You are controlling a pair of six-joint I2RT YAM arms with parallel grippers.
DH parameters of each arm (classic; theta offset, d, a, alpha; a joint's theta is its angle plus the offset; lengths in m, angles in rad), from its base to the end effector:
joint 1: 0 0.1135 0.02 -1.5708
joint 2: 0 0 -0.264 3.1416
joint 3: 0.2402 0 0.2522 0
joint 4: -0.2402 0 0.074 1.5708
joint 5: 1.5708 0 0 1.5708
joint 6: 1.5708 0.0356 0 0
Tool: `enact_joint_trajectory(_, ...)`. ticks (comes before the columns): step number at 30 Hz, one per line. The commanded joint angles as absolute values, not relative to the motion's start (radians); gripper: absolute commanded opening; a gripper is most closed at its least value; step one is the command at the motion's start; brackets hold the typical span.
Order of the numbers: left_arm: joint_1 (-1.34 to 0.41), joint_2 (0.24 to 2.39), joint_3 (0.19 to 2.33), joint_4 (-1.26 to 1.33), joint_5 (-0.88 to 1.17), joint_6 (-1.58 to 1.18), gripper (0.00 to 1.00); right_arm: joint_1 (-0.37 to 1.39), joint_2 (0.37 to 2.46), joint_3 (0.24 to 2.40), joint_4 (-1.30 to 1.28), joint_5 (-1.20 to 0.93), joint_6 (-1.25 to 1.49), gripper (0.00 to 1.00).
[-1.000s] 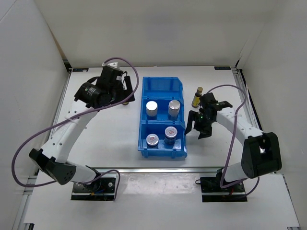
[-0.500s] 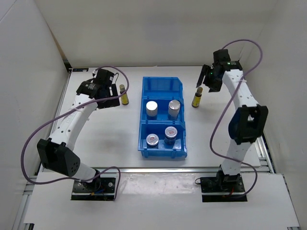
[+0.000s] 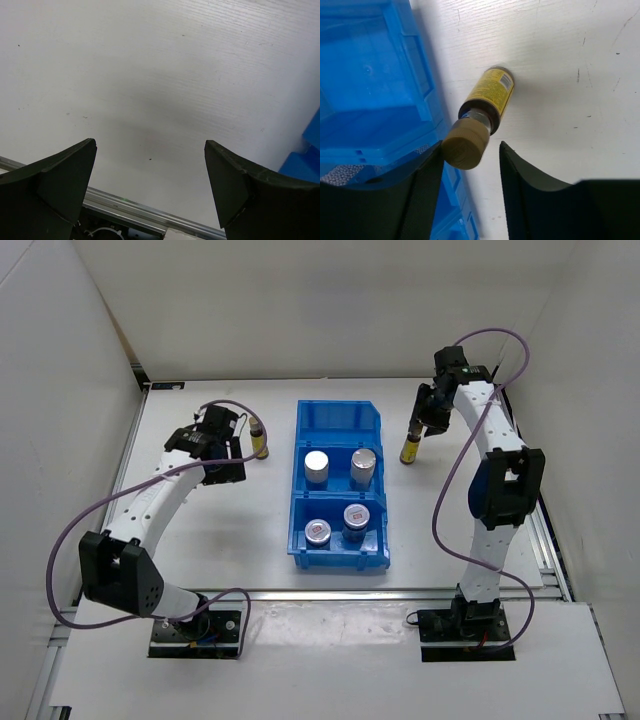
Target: Organize the condiment bottles
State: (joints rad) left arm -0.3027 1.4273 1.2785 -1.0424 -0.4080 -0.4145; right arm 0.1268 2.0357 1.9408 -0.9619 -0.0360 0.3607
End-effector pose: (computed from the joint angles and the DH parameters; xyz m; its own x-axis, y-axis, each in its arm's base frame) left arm 0.2647 -0.0679 0.2987 -0.8652 -0.1171 -0.4876 -0.2350 0.9536 0.1881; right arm 0.4381 0.0571 0.2906 -0.8590 0.2461 -0.4490 0.1702 0.9643 0.2028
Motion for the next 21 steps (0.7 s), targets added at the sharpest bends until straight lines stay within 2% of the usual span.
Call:
enact_joint_trajectory(1, -0.301, 1.371, 1.261, -1.011, -0.407, -0.407, 1.0, 0.127, 2.048, 1.974, -0.965, -0.037, 0.342, 0.5)
enact_joint_trajectory(15, -0.301, 1.371, 1.261, -1.002, -0.407, -0.407, 1.0, 0.127, 2.007, 1.963, -0.947, -0.037, 0.333, 0.14)
enact_joint_trajectory(21, -0.301, 1.371, 1.261, -1.002, -0.397, -0.407, 1.0, 0.152, 1.951, 2.077, -0.946, -0.032, 0.324, 0.04)
